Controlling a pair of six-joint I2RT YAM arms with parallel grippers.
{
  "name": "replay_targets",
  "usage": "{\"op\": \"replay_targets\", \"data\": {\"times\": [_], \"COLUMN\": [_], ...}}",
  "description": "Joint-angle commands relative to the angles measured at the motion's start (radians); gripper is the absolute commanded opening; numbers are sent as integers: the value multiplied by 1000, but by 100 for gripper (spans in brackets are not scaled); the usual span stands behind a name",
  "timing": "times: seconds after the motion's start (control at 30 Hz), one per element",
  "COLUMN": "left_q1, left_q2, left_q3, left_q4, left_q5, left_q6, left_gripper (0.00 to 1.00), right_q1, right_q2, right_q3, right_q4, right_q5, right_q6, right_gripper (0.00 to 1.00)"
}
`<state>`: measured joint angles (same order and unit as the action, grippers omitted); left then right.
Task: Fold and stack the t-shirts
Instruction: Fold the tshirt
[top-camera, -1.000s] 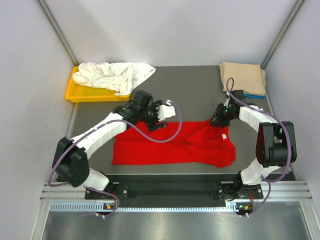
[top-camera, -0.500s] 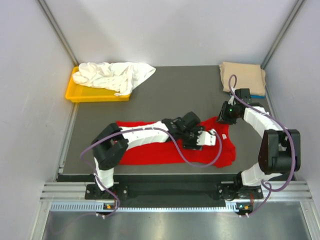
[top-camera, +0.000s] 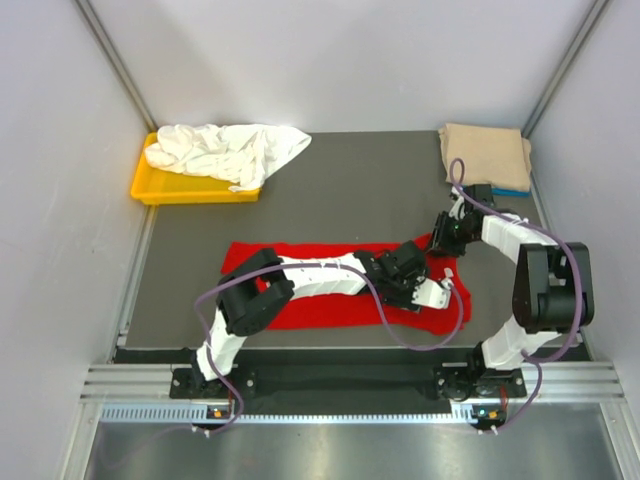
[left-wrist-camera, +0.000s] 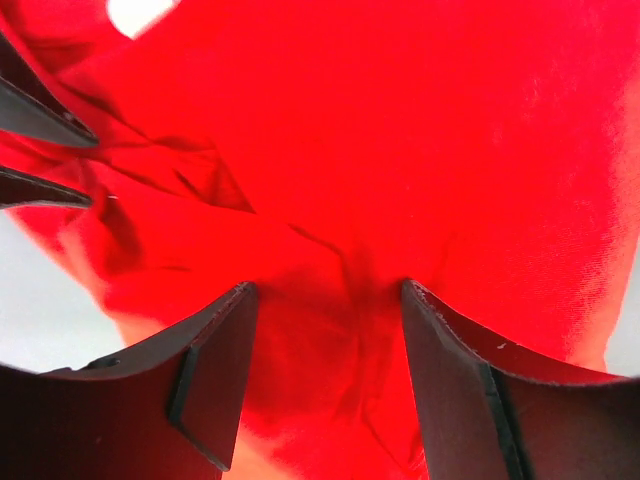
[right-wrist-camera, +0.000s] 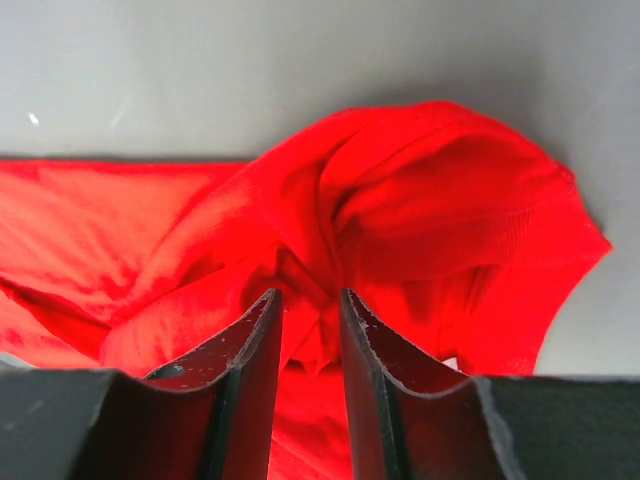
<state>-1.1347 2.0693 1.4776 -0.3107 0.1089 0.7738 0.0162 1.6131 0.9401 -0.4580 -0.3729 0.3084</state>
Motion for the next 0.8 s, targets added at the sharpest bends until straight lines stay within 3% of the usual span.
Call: {"op": "replay_targets", "data": {"times": [0.0, 0.1, 0.17, 0.23, 0.6, 0.7, 0.77], "left_q1": [0, 3, 6, 18, 46, 46, 46], "left_q2": [17, -3, -12, -14, 32, 41, 54], "left_q3": [29, 42, 59, 73, 53, 50, 50], "left_q4": [-2, -45, -71, -67, 54, 68, 70], "left_q5": [-6, 29, 43, 46, -80, -83, -80], "left_q6": [13, 16, 10, -1, 36, 42, 44], "left_gripper": [64, 64, 64, 64, 69, 67, 63], "right_q1": [-9, -30, -41, -42, -42, -41, -41], "right_q2": [33, 48, 53, 47, 10, 13, 14], "right_q3": [16, 16, 16, 14, 16, 28, 34], "right_q4": [30, 42, 51, 55, 39, 30, 27], "right_q5": [-20, -24, -21, -1, 15, 17, 19], "right_q6": [-9, -12, -9, -6, -23, -31, -35], "right_gripper": [31, 23, 7, 0, 7, 21, 24]}}
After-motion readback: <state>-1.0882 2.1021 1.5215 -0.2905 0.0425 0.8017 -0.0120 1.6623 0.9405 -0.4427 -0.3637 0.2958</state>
